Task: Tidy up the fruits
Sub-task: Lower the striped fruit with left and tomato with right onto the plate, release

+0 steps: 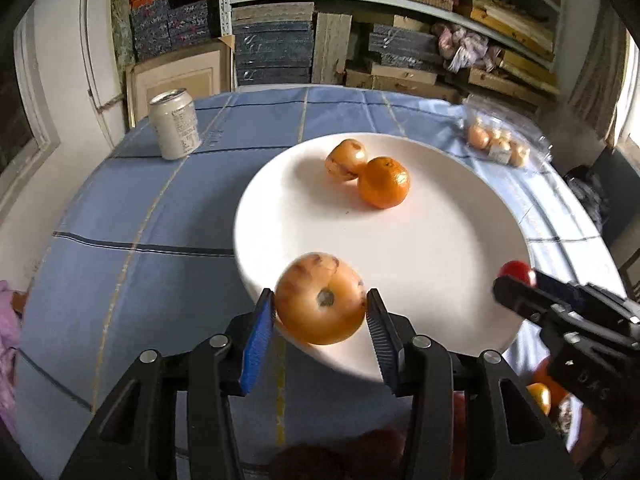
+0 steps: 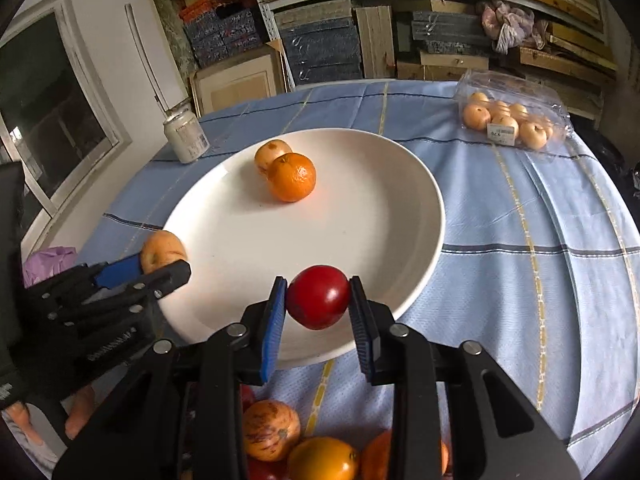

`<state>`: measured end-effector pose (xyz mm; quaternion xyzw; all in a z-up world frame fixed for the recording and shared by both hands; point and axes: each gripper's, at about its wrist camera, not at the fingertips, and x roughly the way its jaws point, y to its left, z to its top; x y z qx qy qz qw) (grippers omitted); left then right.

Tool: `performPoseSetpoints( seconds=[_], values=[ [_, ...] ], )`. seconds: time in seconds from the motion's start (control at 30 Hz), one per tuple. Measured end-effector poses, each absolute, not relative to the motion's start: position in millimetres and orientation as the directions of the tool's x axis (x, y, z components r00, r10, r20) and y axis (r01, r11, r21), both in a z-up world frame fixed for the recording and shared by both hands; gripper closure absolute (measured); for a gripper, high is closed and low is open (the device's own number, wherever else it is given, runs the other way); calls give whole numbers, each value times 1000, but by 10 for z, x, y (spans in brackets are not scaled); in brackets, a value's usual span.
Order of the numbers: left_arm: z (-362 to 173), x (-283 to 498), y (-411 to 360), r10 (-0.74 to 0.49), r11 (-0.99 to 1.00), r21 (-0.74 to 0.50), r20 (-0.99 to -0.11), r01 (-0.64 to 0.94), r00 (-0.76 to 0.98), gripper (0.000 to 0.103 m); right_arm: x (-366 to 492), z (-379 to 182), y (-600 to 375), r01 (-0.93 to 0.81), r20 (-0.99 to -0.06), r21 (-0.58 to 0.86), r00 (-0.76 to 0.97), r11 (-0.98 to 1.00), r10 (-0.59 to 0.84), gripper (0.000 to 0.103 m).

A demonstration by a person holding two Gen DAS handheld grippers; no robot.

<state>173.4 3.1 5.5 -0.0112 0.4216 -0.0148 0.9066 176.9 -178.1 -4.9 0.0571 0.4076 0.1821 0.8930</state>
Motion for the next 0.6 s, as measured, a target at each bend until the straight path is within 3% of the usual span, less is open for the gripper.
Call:
performPoseSetpoints(
  seconds=[0.07,0.13,0.3,0.43,0.5,0.6],
  values=[
    [68,1729,59,-42,999,-41,-760,15,649,51,1765,-47,-1782,-279,-702,242,611,930,366,71],
    [90,1699,91,-41,999,-47,-746,8,665,40,1727,-16,-1813,-276,-691,246,623,929,367,70],
    [189,1509,270,-47,996,-86,-729,-24,683,35,1406,306,-2100,-255,-596,283,708,924,378,69],
    [187,1121,448,-34,994,-95,-722,-51,691,30,844,445,-2454,-221,-486,326,795,919,363,41],
    [119,921,501,-29,995,-90,-728,-53,685,30,515,355,-2637,-203,-437,362,825,910,358,38],
    [-13,692,514,-2,997,-49,-743,-52,669,30,148,146,-2760,-191,-434,368,830,910,350,36]
  ],
)
